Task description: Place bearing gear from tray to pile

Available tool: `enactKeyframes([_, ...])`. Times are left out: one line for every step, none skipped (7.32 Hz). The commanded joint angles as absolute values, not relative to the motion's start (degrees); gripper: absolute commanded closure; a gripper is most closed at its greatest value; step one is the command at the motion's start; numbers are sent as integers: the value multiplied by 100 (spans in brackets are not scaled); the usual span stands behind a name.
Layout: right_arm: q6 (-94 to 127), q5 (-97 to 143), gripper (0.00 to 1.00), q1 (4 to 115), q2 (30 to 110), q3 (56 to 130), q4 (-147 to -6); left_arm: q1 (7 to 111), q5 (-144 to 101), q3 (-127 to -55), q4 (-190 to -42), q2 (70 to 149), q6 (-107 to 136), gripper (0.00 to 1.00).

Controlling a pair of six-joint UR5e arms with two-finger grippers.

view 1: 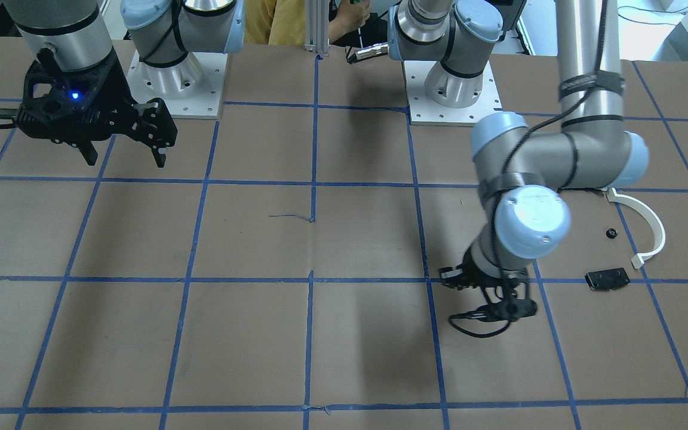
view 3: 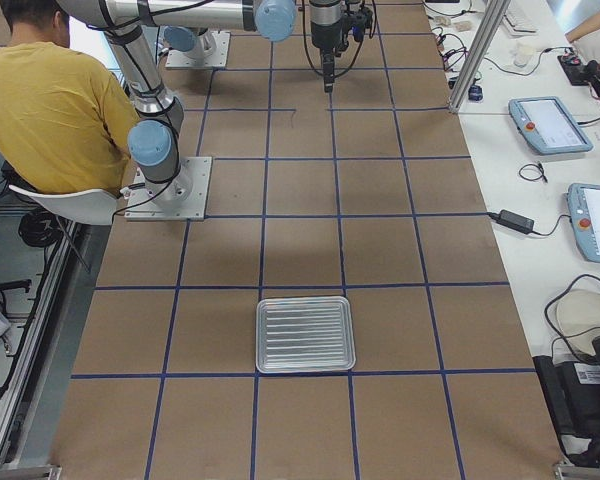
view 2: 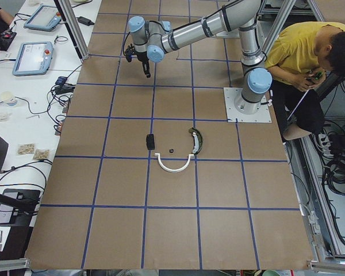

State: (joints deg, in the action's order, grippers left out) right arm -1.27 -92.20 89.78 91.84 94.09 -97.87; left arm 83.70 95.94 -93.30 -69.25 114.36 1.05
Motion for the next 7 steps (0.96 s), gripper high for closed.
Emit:
enactKeyframes([-114, -9220, 0, 8982, 9185, 9413, -9782, 7202, 9975, -9421, -7144, 11295, -1095, 100])
enactKeyframes([-114, -9220, 0, 8982, 9185, 9404, -9774, 6659, 9976, -9544, -7172, 11242, -1568, 100])
enactKeyframes([-114, -9220, 0, 8982, 9185, 9413, -9773, 6123, 9967, -9632, -7154, 11198, -2130, 100])
enactKeyframes([-123, -9228, 0, 8974, 9185, 9404, -9782, 5673, 10063, -9642, -7128, 11171, -2988, 100])
enactKeyframes([-132, -9229, 0, 8974, 9185, 9404, -9774, 5321, 10063, -9659, -7128, 11241, -3284, 100])
enactKeyframes([-132, -9229, 0, 8974, 9185, 9413, -9773, 5135, 10055, -9833, -7076, 11337, -3374, 100])
enactKeyframes([-132, -9220, 0, 8974, 9185, 9413, -9773, 5020, 10055, -10026, -6797, 11442, -3384, 100])
